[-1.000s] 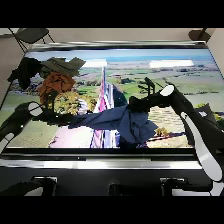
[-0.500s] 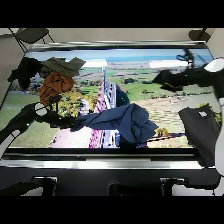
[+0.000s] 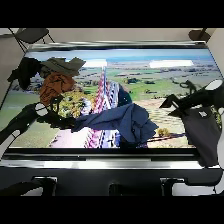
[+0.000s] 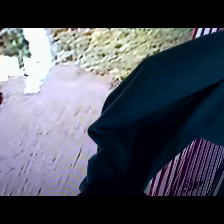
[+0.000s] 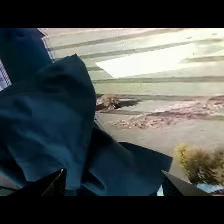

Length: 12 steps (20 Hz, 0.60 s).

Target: Fold the shirts.

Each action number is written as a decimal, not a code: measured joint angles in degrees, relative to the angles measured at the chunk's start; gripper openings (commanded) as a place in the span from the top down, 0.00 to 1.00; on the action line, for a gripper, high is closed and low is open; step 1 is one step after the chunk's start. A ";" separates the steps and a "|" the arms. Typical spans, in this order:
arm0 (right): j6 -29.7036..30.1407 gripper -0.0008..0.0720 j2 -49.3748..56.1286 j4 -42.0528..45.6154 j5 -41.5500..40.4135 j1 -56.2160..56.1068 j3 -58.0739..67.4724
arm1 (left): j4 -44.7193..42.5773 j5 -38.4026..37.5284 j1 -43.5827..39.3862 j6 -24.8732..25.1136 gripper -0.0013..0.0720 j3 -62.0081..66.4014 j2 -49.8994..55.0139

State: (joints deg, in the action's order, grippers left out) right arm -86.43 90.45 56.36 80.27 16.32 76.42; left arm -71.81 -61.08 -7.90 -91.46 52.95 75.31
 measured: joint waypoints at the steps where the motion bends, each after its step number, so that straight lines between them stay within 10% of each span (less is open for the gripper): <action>1: 0.85 0.06 1.20 -1.88 -1.25 -1.40 -1.25 | 0.00 0.00 0.00 0.00 0.94 0.00 -0.02; 5: 4.42 0.08 5.79 -7.15 -9.53 -7.48 -3.52 | 0.00 -0.70 0.00 0.11 0.94 0.00 -0.02; 6: 4.85 0.38 6.60 -7.56 -11.52 -8.87 -3.76 | 0.00 -0.72 0.00 0.13 0.94 0.00 -0.02; 7: 5.16 0.92 7.28 -8.28 -13.38 -10.12 -3.91 | 0.00 -0.90 0.00 0.13 0.94 0.00 -0.02; 12: 8.02 0.93 5.97 -8.00 -16.41 -12.15 1.07 | -0.74 0.87 0.02 1.05 0.94 3.10 -3.04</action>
State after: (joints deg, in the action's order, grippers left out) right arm -78.41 96.42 48.36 63.86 4.16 77.49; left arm -72.55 -60.20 -7.88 -90.41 56.05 72.27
